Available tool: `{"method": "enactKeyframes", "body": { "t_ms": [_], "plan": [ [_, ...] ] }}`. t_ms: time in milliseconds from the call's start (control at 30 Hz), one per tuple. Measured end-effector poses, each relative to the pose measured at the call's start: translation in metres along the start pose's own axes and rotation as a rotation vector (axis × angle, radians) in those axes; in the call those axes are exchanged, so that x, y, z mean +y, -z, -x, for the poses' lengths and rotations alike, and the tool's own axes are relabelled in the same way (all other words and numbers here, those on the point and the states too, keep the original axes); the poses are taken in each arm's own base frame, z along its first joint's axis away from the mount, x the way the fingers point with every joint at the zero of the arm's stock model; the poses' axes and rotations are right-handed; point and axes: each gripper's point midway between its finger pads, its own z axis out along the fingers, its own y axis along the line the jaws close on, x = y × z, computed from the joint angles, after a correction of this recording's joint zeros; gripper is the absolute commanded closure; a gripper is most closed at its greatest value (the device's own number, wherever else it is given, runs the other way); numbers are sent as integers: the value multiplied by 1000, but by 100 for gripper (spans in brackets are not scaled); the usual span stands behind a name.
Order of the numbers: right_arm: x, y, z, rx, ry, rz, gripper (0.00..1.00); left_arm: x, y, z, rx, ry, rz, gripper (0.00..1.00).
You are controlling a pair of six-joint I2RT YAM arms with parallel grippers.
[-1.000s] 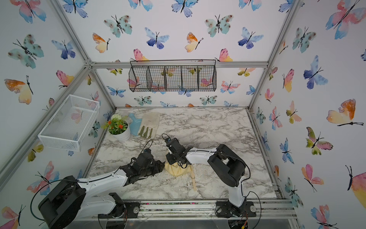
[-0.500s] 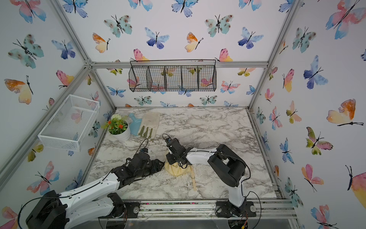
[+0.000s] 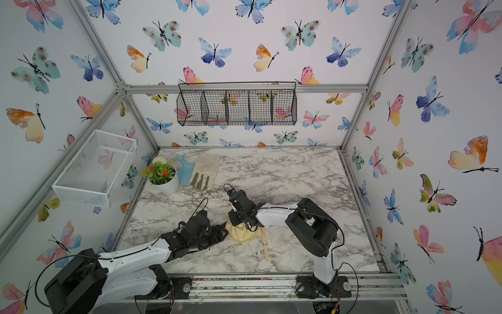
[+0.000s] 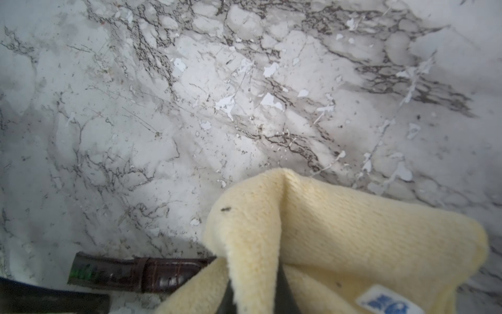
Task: Wipe the watch dial
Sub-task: Pick up the cleaning item at the center of the board.
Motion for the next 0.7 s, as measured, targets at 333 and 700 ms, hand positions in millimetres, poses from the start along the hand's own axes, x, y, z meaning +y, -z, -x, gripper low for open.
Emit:
{"method": "enactKeyframes", "body": {
  "t_ms": [333,700],
  "plan": [
    [-2,13,-16,25,-12,-1,93,5,-10,31,-95,-33,90,36],
    [15,25,-37,49,-49,27,94,-4,-33,63,-145,-96,153,40]
  ]
}}
